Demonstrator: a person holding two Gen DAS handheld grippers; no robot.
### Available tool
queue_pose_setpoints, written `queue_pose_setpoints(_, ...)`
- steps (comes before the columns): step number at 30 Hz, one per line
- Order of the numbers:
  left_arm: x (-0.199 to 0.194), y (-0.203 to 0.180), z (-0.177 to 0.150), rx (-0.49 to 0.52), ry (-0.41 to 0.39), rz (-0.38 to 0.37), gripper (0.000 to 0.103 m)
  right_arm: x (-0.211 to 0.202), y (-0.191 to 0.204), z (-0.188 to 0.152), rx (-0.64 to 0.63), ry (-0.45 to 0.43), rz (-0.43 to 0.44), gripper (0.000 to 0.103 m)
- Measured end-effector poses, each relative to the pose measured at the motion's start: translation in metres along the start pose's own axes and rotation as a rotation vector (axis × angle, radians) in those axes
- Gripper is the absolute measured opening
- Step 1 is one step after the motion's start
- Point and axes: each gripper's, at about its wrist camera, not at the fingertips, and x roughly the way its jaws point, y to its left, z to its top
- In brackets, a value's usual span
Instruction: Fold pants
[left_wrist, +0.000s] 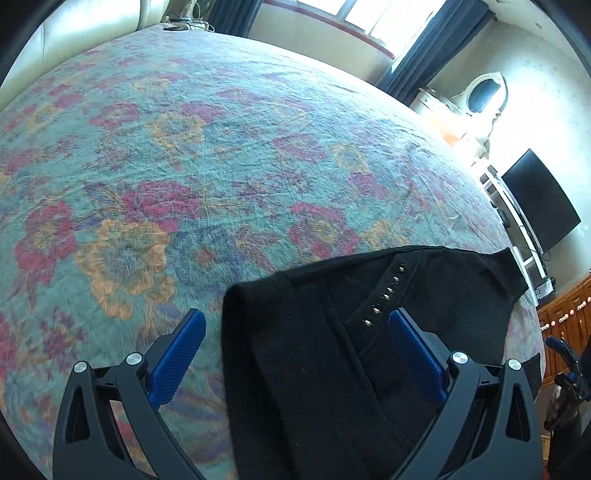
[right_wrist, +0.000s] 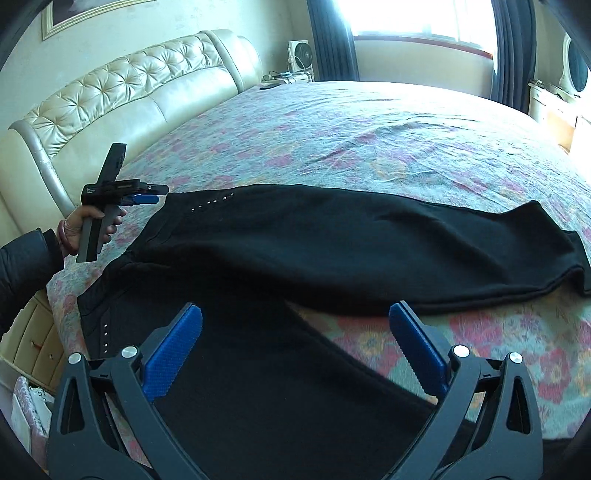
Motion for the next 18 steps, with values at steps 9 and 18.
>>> queue_pose_setpoints(9,0.023,0.021,0.021,0.034,0.048,-0.129,0.099,0.039,-0.002,0.014,-0.064,0.028,0.101,0.101)
queue_pose_setpoints(18,0.031,0.02,0.011,0.037,0.043,-0.198,0.098,0.055,-0.004,0.021,-0.023,0.027,0.159,0.101)
